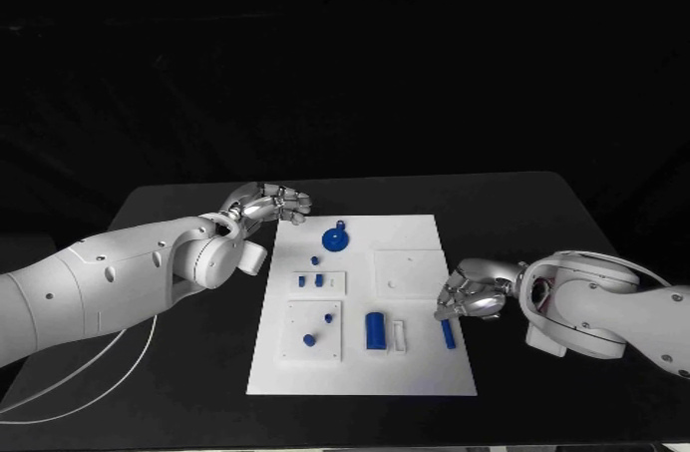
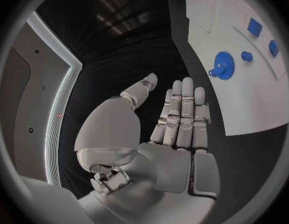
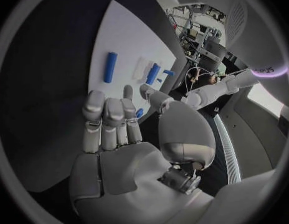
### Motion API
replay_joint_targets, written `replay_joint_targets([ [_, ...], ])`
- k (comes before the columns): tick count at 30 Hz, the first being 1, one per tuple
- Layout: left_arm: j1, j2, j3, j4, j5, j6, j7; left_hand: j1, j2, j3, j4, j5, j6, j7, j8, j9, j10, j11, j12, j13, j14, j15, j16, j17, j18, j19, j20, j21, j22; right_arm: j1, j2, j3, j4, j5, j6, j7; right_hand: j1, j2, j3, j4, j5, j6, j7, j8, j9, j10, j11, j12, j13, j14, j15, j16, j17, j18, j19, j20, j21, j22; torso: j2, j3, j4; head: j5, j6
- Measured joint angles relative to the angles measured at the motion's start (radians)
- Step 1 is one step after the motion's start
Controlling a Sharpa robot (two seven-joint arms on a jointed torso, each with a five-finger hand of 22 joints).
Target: Assemble the parts on the task board
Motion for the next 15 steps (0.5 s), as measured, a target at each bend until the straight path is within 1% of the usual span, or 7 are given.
replay_joint_targets([
  [1, 0.000, 0.000, 0.000, 0.000, 0.000, 0.000, 0.000, 0.000, 0.000, 0.000, 0.000, 0.000, 0.000, 0.000, 0.000, 0.000, 0.000, 0.000, 0.000, 0.000, 0.000, 0.000, 0.000, 0.000, 0.000, 0.000, 0.000, 0.000, 0.000, 0.001, -0.008, 0.000, 0.007, -0.004, 0.003, -0.019, -0.005, -0.005, 0.001, 0.010, 0.000, 0.005, 0.002, 0.000, 0.000, 0.010, -0.001, 0.009, 0.010, 0.000, 0.000, 0.001, 0.000, 0.000, 0.002, -0.001, 0.000, 0.000, 0.000, -0.0001, 0.0002, -0.002, 0.001],
  [4, -0.001, -0.001, -0.001, 0.002, 0.000, 0.001, 0.001, 0.000, 0.000, 0.000, 0.000, 0.000, 0.000, 0.000, 0.000, 0.000, 0.000, 0.000, 0.000, 0.000, 0.000, 0.000, 0.000, 0.000, 0.000, 0.000, 0.000, 0.000, 0.000, 0.003, -0.021, 0.000, 0.020, -0.012, 0.015, -0.075, -0.036, -0.009, 0.002, 0.038, 0.000, 0.015, 0.004, 0.005, -0.002, 0.026, -0.005, 0.013, 0.024, 0.000, 0.000, 0.001, 0.002, -0.002, 0.005, -0.002, 0.000, 0.000, 0.000, -0.0003, 0.0010, -0.007, 0.002],
  [6, -0.002, -0.004, -0.001, 0.003, 0.000, 0.001, 0.001, 0.000, 0.000, 0.000, 0.000, 0.000, 0.000, 0.000, 0.000, 0.000, 0.000, 0.000, 0.000, 0.000, 0.000, 0.000, 0.000, 0.001, 0.000, 0.000, 0.000, 0.000, 0.000, 0.003, -0.023, 0.000, 0.027, -0.015, 0.026, -0.106, -0.050, -0.019, 0.005, 0.057, 0.000, 0.017, 0.003, 0.005, -0.002, 0.028, -0.007, 0.014, 0.028, 0.004, -0.003, 0.001, 0.003, -0.004, 0.006, -0.002, 0.000, 0.000, -0.001, -0.0007, 0.0012, -0.011, 0.003],
  [7, -0.002, -0.005, -0.002, 0.003, 0.000, 0.001, 0.001, 0.000, 0.000, 0.000, 0.000, 0.000, 0.000, 0.000, 0.000, 0.000, 0.000, 0.000, 0.000, 0.000, 0.000, 0.000, 0.000, 0.001, 0.000, 0.000, 0.000, 0.000, 0.000, 0.003, -0.024, 0.000, 0.030, -0.015, 0.032, -0.120, -0.056, -0.016, 0.007, 0.062, 0.000, 0.017, 0.003, 0.005, -0.002, 0.028, -0.007, 0.016, 0.028, 0.004, -0.003, 0.001, 0.004, -0.004, 0.007, -0.004, 0.000, 0.000, -0.001, -0.0012, 0.0014, -0.011, 0.003],
  [10, -0.002, -0.007, -0.002, 0.005, 0.000, 0.001, 0.001, 0.000, 0.000, 0.000, 0.000, 0.000, 0.000, 0.000, 0.000, 0.000, 0.000, 0.000, 0.000, 0.000, 0.000, 0.000, 0.000, 0.001, 0.000, 0.000, 0.000, 0.000, 0.000, 0.003, -0.026, -0.001, 0.035, -0.016, 0.052, -0.163, -0.072, -0.022, 0.011, 0.080, 0.000, 0.017, 0.003, 0.005, -0.002, 0.028, -0.007, 0.016, 0.028, 0.004, -0.002, 0.001, 0.005, -0.005, 0.011, -0.004, 0.000, 0.000, -0.001, -0.0020, 0.0020, -0.013, 0.004],
  [15, -0.003, -0.012, -0.003, 0.010, 0.000, 0.001, 0.002, 0.000, 0.000, 0.000, 0.000, 0.000, 0.000, 0.000, 0.000, 0.000, 0.000, 0.000, 0.000, 0.000, 0.000, 0.000, 0.000, 0.002, 0.000, 0.000, 0.000, 0.000, 0.001, 0.003, -0.031, -0.001, 0.045, -0.022, 0.070, -0.218, -0.081, -0.031, 0.013, 0.093, 0.000, 0.019, 0.002, 0.011, -0.002, 0.028, -0.007, 0.016, 0.031, 0.005, -0.002, 0.001, 0.006, -0.005, 0.011, -0.004, 0.000, 0.000, 0.000, -0.0025, 0.0023, -0.017, 0.003],
])
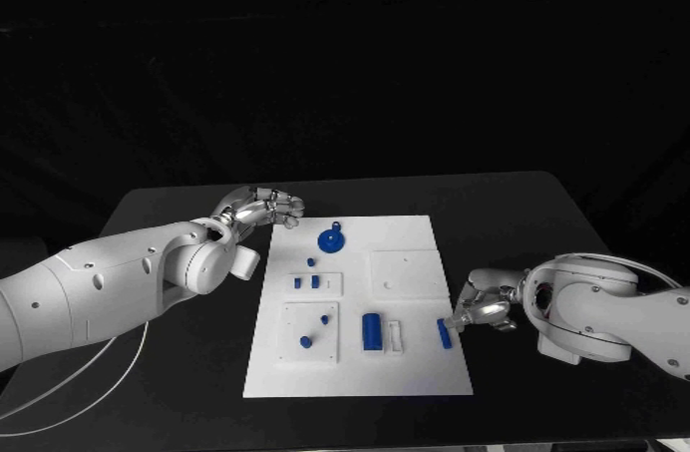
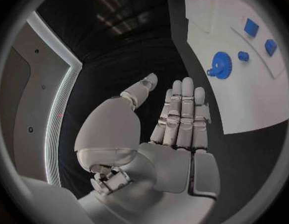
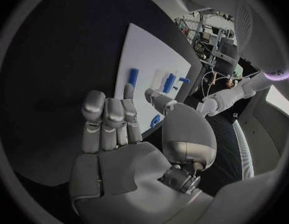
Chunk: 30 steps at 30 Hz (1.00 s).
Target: Assemble the parts on the task board
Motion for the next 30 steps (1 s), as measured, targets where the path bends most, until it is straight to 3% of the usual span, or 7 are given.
replay_joint_targets([
  [8, 0.000, -0.003, 0.000, 0.003, 0.000, 0.000, 0.001, 0.000, 0.000, 0.000, 0.000, 0.000, 0.000, 0.000, 0.000, 0.000, 0.000, 0.000, 0.000, 0.000, 0.004, -0.004, 0.000, 0.001, 0.000, 0.000, 0.000, 0.000, 0.000, 0.000, 0.016, -0.005, 0.007, -0.011, 0.007, -0.046, -0.010, -0.002, 0.000, 0.013, 0.000, 0.001, -0.001, 0.004, 0.001, 0.000, 0.000, 0.000, 0.000, 0.000, 0.000, 0.000, 0.001, 0.000, 0.000, 0.000, 0.004, 0.000, 0.001, -0.0013, 0.0003, -0.002, -0.003],
  [15, 0.000, -0.005, 0.000, 0.007, 0.000, 0.001, 0.002, 0.000, 0.000, 0.000, 0.000, 0.000, 0.000, 0.000, 0.000, 0.000, 0.000, 0.000, 0.000, 0.000, 0.004, -0.004, 0.000, 0.002, 0.000, 0.000, 0.000, 0.000, 0.001, -0.001, 0.057, -0.019, -0.012, -0.029, 0.003, -0.071, -0.016, -0.007, 0.003, 0.016, 0.000, 0.001, -0.001, 0.004, 0.001, 0.000, 0.000, 0.000, 0.000, 0.000, 0.000, 0.000, 0.002, 0.000, 0.001, 0.001, 0.004, 0.001, 0.001, -0.0015, 0.0009, -0.004, -0.007],
  [27, 0.000, -0.006, 0.000, 0.009, 0.000, 0.002, 0.003, 0.000, 0.000, -0.003, 0.003, 0.000, 0.000, 0.000, 0.000, 0.000, 0.000, 0.000, 0.000, 0.000, 0.004, -0.004, 0.000, 0.003, 0.000, 0.000, 0.000, 0.000, 0.002, -0.034, 0.110, -0.016, -0.035, -0.146, -0.013, -0.087, 0.002, -0.033, 0.018, 0.011, 0.000, 0.008, -0.007, 0.019, 0.013, 0.011, -0.008, -0.004, 0.000, -0.001, -0.001, 0.000, 0.002, 0.000, 0.002, 0.002, 0.007, 0.001, 0.001, -0.0003, 0.0007, 0.001, -0.014],
  [28, 0.000, -0.006, 0.000, 0.009, 0.000, 0.002, 0.003, 0.000, 0.000, -0.003, 0.003, 0.000, 0.000, 0.000, 0.000, 0.000, 0.000, 0.000, 0.000, 0.000, 0.004, -0.004, 0.000, 0.003, 0.000, 0.000, 0.000, 0.000, 0.002, -0.037, 0.113, -0.015, -0.036, -0.156, -0.014, -0.088, 0.005, -0.036, 0.021, 0.009, 0.000, 0.012, -0.007, 0.019, 0.027, 0.011, -0.008, -0.004, 0.000, -0.002, -0.002, 0.000, 0.002, 0.000, 0.002, 0.002, 0.007, 0.001, 0.001, -0.0004, 0.0007, 0.001, -0.014],
  [29, 0.000, -0.007, 0.000, 0.010, 0.000, 0.002, 0.003, 0.000, 0.000, -0.003, 0.003, 0.000, 0.000, 0.000, 0.000, 0.000, 0.000, 0.000, 0.000, 0.000, 0.004, -0.004, 0.000, 0.003, 0.000, 0.000, 0.000, 0.000, 0.002, -0.042, 0.118, -0.014, -0.039, -0.171, -0.016, -0.088, 0.009, -0.040, 0.024, 0.005, 0.000, 0.012, -0.008, 0.018, 0.123, 0.011, -0.008, -0.004, 0.000, -0.002, -0.002, 0.000, 0.002, 0.000, 0.003, 0.000, 0.007, 0.001, 0.001, -0.0003, 0.0007, 0.002, -0.015],
  [30, 0.000, -0.007, 0.000, 0.010, 0.000, 0.002, 0.003, 0.000, 0.000, -0.003, 0.003, 0.000, 0.000, 0.000, 0.000, 0.000, 0.000, 0.000, 0.000, 0.000, 0.004, -0.004, 0.000, 0.004, 0.000, 0.000, 0.000, 0.000, 0.002, -0.046, 0.122, -0.014, -0.040, -0.184, -0.018, -0.088, 0.016, -0.046, 0.028, 0.002, 0.000, 0.012, -0.008, 0.018, 0.184, 0.011, -0.008, -0.004, 0.000, -0.002, -0.002, 0.000, 0.002, 0.000, 0.004, 0.000, 0.007, 0.001, 0.001, -0.0001, 0.0006, 0.003, -0.016],
])
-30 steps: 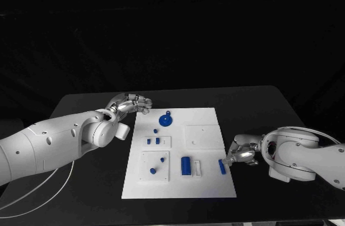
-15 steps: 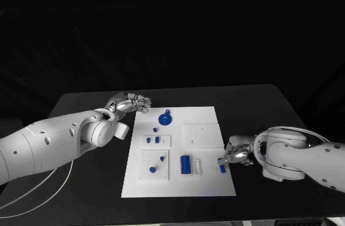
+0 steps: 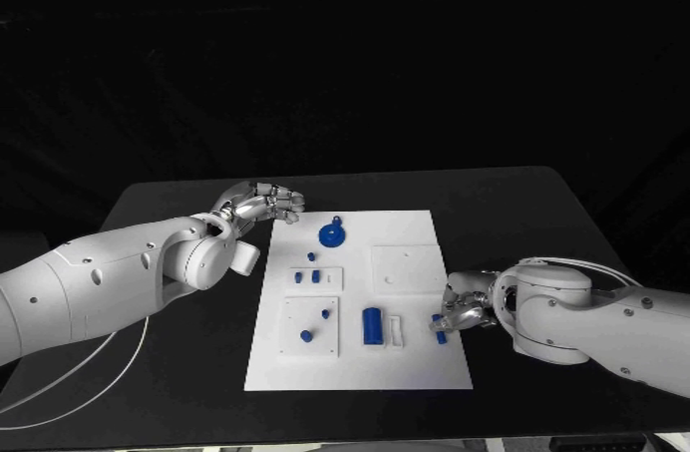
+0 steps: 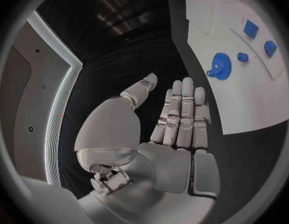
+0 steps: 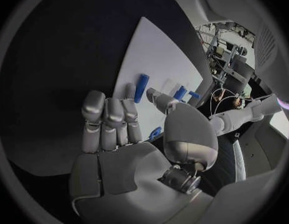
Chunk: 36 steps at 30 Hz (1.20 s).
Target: Assemble the parts on the task board
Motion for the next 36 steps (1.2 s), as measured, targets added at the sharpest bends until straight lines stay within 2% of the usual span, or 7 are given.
replay_joint_targets([
  [11, 0.000, -0.001, 0.000, 0.000, 0.000, 0.003, 0.000, -0.002, 0.002, 0.000, 0.000, 0.000, 0.000, 0.000, 0.000, 0.000, 0.000, 0.000, 0.000, 0.000, 0.000, 0.000, -0.004, 0.001, 0.000, 0.000, 0.000, 0.000, 0.001, -0.032, 0.041, 0.008, -0.002, -0.154, -0.014, -0.010, 0.032, -0.032, -0.017, -0.053, 0.000, 0.004, 0.002, 0.041, 0.054, -0.002, 0.002, -0.009, 0.001, 0.006, -0.001, -0.001, 0.000, -0.006, 0.001, -0.002, 0.004, 0.000, 0.000, 0.0007, -0.0008, 0.005, -0.008],
  [14, 0.000, -0.002, 0.000, 0.000, 0.000, 0.004, 0.000, -0.003, 0.003, 0.003, 0.003, 0.000, 0.000, 0.000, 0.000, 0.000, 0.000, 0.000, 0.000, 0.000, 0.000, 0.000, -0.004, 0.001, 0.000, 0.000, 0.000, 0.000, 0.001, -0.038, 0.046, 0.008, -0.001, -0.193, -0.018, -0.015, 0.048, -0.043, -0.016, -0.075, 0.000, 0.005, 0.003, 0.119, 0.022, -0.004, 0.005, -0.011, 0.001, 0.007, 0.000, -0.001, 0.000, -0.010, 0.001, -0.002, 0.004, 0.000, 0.000, 0.0005, -0.0008, 0.005, -0.009],
  [17, 0.000, -0.002, 0.000, 0.000, 0.000, 0.005, 0.000, -0.003, 0.003, 0.003, 0.003, 0.000, 0.000, 0.000, 0.000, 0.000, 0.000, 0.000, 0.000, 0.000, 0.000, 0.000, -0.004, 0.001, 0.000, 0.000, 0.000, 0.000, 0.001, -0.040, 0.052, 0.008, 0.003, -0.228, -0.022, -0.016, 0.075, -0.051, -0.015, -0.101, 0.002, 0.004, 0.002, 0.118, -0.005, -0.012, 0.004, -0.018, -0.002, 0.007, 0.000, 0.000, 0.000, -0.010, 0.001, -0.002, 0.004, 0.000, 0.000, 0.0004, -0.0008, 0.006, -0.010],
  [29, 0.000, -0.005, 0.000, 0.002, 0.000, 0.007, -0.001, -0.003, 0.003, 0.003, 0.003, 0.000, 0.000, 0.000, 0.000, 0.000, 0.000, 0.000, 0.000, 0.000, 0.000, 0.000, -0.004, 0.002, 0.000, 0.000, 0.000, 0.000, 0.002, -0.045, 0.063, 0.008, 0.012, -0.308, -0.043, -0.014, 0.160, -0.055, 0.026, -0.180, -0.007, 0.000, -0.001, 0.021, -0.004, -0.041, 0.010, -0.053, -0.027, 0.006, 0.000, -0.006, -0.003, -0.010, -0.008, 0.004, 0.004, -0.005, -0.001, -0.0010, -0.0003, 0.006, -0.013],
  [33, 0.000, -0.006, 0.000, 0.002, 0.000, 0.007, -0.001, -0.003, 0.003, 0.003, 0.003, 0.000, 0.000, 0.000, 0.000, -0.001, 0.000, 0.000, 0.000, 0.000, 0.000, 0.000, -0.004, 0.003, 0.000, 0.000, 0.000, 0.000, 0.002, -0.047, 0.063, 0.007, 0.012, -0.297, -0.057, -0.010, 0.154, -0.038, 0.079, -0.205, 0.088, -0.004, 0.003, 0.018, 0.011, -0.046, 0.013, -0.059, -0.032, 0.004, 0.002, -0.006, -0.003, -0.010, -0.016, 0.012, 0.004, -0.005, -0.001, -0.0011, -0.0003, 0.007, -0.013],
  [35, 0.000, -0.007, 0.000, 0.002, 0.000, 0.008, -0.001, -0.003, 0.003, 0.003, 0.003, 0.000, 0.000, 0.000, 0.000, -0.001, 0.000, 0.000, 0.000, 0.000, 0.000, 0.000, -0.004, 0.003, 0.000, 0.000, 0.000, 0.000, 0.002, -0.048, 0.063, 0.007, 0.007, -0.272, -0.065, -0.005, 0.134, -0.017, 0.092, -0.209, 0.134, -0.011, 0.010, -0.012, 0.129, -0.046, 0.013, -0.059, -0.032, 0.002, 0.004, -0.009, -0.003, -0.010, -0.017, 0.017, 0.004, -0.005, -0.001, -0.0009, -0.0003, 0.008, -0.014],
  [36, 0.000, -0.007, 0.000, 0.002, 0.000, 0.008, -0.001, -0.003, 0.003, 0.003, 0.003, 0.000, 0.000, 0.000, 0.000, -0.001, 0.000, 0.000, 0.000, 0.000, 0.000, 0.000, -0.004, 0.003, 0.000, 0.000, 0.000, 0.000, 0.002, -0.047, 0.062, 0.007, 0.004, -0.259, -0.068, -0.003, 0.127, -0.010, 0.095, -0.206, 0.144, -0.012, 0.011, -0.012, 0.142, -0.046, 0.013, -0.059, -0.032, 0.001, 0.005, -0.009, -0.003, -0.010, -0.015, 0.019, 0.004, -0.005, -0.001, -0.0009, -0.0002, 0.009, -0.015],
])
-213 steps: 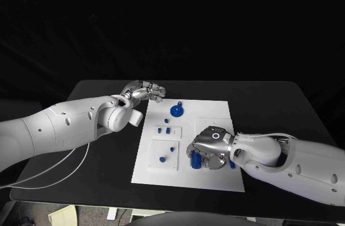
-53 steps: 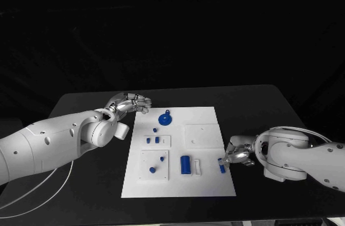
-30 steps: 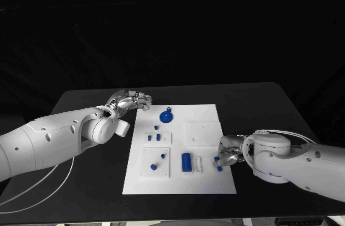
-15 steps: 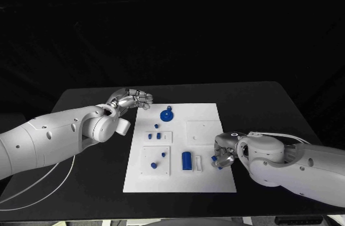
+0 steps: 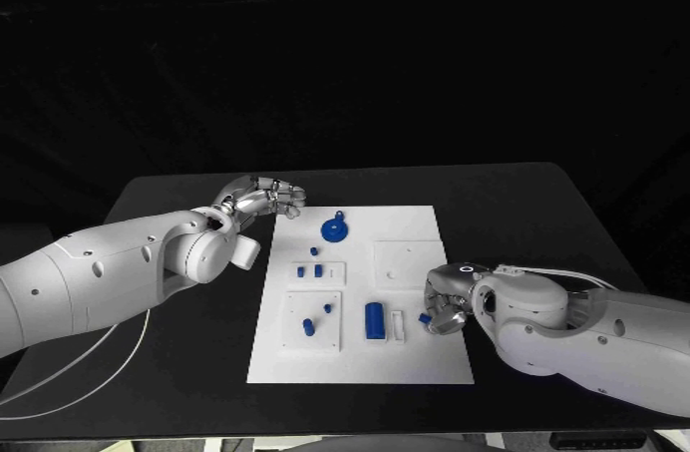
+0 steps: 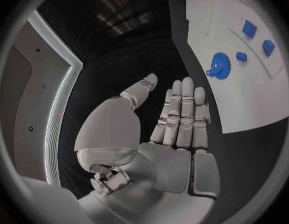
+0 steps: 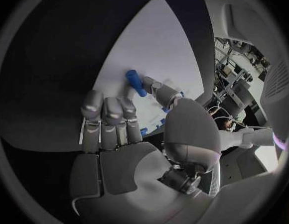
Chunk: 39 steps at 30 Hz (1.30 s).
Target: Assemble the parts on the task board
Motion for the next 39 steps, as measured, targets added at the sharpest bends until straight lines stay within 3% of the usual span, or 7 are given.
replay_joint_targets([
  [2, 0.000, 0.000, 0.000, 0.000, 0.000, 0.000, 0.000, 0.000, 0.000, 0.000, 0.000, 0.000, 0.000, 0.000, 0.000, 0.000, 0.000, 0.000, 0.000, 0.000, 0.000, 0.000, 0.000, 0.000, 0.000, 0.000, 0.000, 0.000, 0.000, 0.000, 0.000, 0.001, -0.005, 0.029, -0.007, 0.004, -0.015, 0.015, 0.007, 0.006, 0.041, -0.002, 0.002, -0.001, 0.035, 0.000, 0.000, -0.004, -0.001, 0.002, 0.003, 0.000, 0.000, 0.000, 0.002, 0.002, 0.000, 0.000, 0.000, 0.0003, 0.0003, 0.001, 0.000],
  [12, 0.000, -0.001, 0.000, 0.000, 0.000, 0.001, 0.000, 0.000, 0.000, 0.000, 0.000, 0.000, 0.000, 0.000, 0.000, 0.000, 0.000, 0.000, 0.000, 0.000, 0.000, 0.000, 0.000, 0.001, 0.000, 0.000, 0.000, 0.000, 0.001, 0.001, -0.010, 0.000, -0.011, 0.122, -0.052, 0.017, -0.059, 0.059, 0.017, 0.003, 0.128, -0.005, 0.005, -0.003, 0.035, 0.004, 0.004, -0.007, 0.002, 0.001, 0.008, 0.000, 0.000, 0.000, 0.006, 0.008, 0.000, 0.000, 0.000, 0.0012, -0.0003, 0.004, 0.000],
  [19, 0.000, 0.000, 0.000, -0.001, 0.000, 0.001, -0.001, 0.000, 0.000, 0.000, 0.000, 0.000, 0.000, 0.000, 0.000, 0.000, 0.000, 0.000, 0.000, 0.000, 0.000, 0.000, 0.000, 0.002, 0.000, 0.000, 0.000, 0.000, 0.001, 0.004, -0.022, -0.003, -0.004, 0.171, -0.083, 0.020, -0.062, 0.062, 0.017, 0.003, 0.148, -0.003, 0.003, 0.001, 0.025, 0.009, -0.001, -0.007, 0.006, 0.007, 0.006, 0.000, 0.000, 0.000, 0.005, 0.009, 0.000, 0.000, 0.000, 0.0019, -0.0006, 0.005, 0.000],
  [21, 0.000, 0.000, 0.000, -0.001, 0.000, 0.001, -0.001, 0.000, 0.000, 0.000, 0.000, 0.000, 0.000, 0.000, 0.000, 0.000, 0.000, 0.000, 0.000, 0.000, 0.000, 0.000, 0.000, 0.003, 0.000, 0.000, 0.000, 0.000, 0.001, 0.006, -0.027, -0.003, 0.000, 0.188, -0.092, 0.021, -0.062, 0.062, 0.021, 0.007, 0.149, 0.000, 0.004, 0.001, -0.031, 0.010, -0.002, -0.007, 0.007, 0.007, 0.006, 0.000, 0.000, 0.000, 0.006, 0.009, 0.000, 0.000, 0.000, 0.0018, -0.0007, 0.005, 0.000],
  [24, 0.000, 0.000, 0.000, -0.001, 0.000, 0.001, -0.001, 0.000, 0.000, 0.000, 0.000, 0.000, 0.000, 0.000, 0.000, 0.000, 0.000, 0.000, 0.000, 0.000, 0.000, 0.000, 0.000, 0.003, 0.000, 0.000, 0.000, 0.000, 0.002, 0.010, -0.032, -0.003, 0.007, 0.224, -0.111, 0.021, -0.063, 0.062, 0.022, 0.009, 0.149, 0.003, 0.005, 0.009, -0.261, 0.014, 0.001, -0.007, 0.008, 0.010, 0.006, 0.000, 0.000, 0.000, 0.012, 0.006, 0.000, -0.002, 0.000, 0.0018, -0.0006, 0.006, 0.000],
  [26, 0.000, 0.000, 0.000, -0.001, 0.000, 0.001, -0.001, 0.000, 0.000, 0.000, 0.000, 0.000, 0.000, 0.000, 0.000, 0.000, 0.000, 0.000, 0.000, 0.000, 0.000, 0.000, 0.000, 0.003, 0.000, 0.000, 0.000, 0.000, 0.002, 0.013, -0.031, -0.002, 0.012, 0.262, -0.130, 0.024, -0.063, 0.062, 0.022, 0.012, 0.149, 0.004, 0.005, 0.008, -0.378, 0.014, 0.001, -0.007, 0.008, 0.010, 0.006, 0.000, 0.000, 0.000, 0.013, 0.006, 0.000, -0.003, 0.000, 0.0015, -0.0006, 0.006, 0.000],
  [39, 0.000, -0.001, 0.000, 0.000, 0.000, 0.002, -0.001, 0.000, 0.000, 0.000, 0.000, 0.000, 0.000, 0.000, 0.000, 0.000, 0.000, 0.000, 0.000, 0.000, 0.000, 0.000, 0.000, 0.005, 0.000, 0.000, 0.000, 0.000, 0.002, 0.015, -0.008, -0.005, 0.008, 0.549, -0.193, 0.033, -0.083, 0.050, 0.005, 0.023, 0.154, 0.004, 0.004, 0.010, -0.399, 0.013, 0.002, -0.007, 0.008, 0.010, 0.006, -0.004, 0.000, 0.000, 0.018, 0.003, 0.000, -0.005, 0.000, 0.0002, 0.0009, 0.009, -0.002],
])
